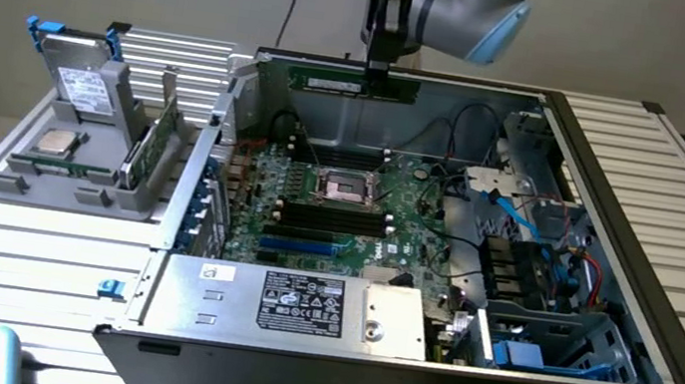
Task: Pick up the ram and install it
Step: 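Pick up the ram and move it above insertion slot, then insert the ram into the slot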
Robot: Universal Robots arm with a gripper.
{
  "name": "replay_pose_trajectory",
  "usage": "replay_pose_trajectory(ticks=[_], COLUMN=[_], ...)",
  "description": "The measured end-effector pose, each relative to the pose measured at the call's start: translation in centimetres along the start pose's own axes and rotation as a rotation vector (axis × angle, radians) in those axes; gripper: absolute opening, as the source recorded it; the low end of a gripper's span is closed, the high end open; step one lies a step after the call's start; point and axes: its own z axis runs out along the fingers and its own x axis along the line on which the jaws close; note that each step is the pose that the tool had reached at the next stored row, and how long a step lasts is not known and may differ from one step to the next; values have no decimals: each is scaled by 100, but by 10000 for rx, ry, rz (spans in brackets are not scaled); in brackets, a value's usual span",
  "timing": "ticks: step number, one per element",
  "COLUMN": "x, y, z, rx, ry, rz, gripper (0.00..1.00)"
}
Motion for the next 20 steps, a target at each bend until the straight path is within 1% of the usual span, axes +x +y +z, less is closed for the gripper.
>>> replay_pose_trajectory(ticks=[3,5,20], x=[-64,-98,-99], y=[-28,-29,-23], z=[22,33,44], rx=[0,0,-6], ry=[1,-1,-11], rz=[-16,-20,-21], gripper=[13,13,13])
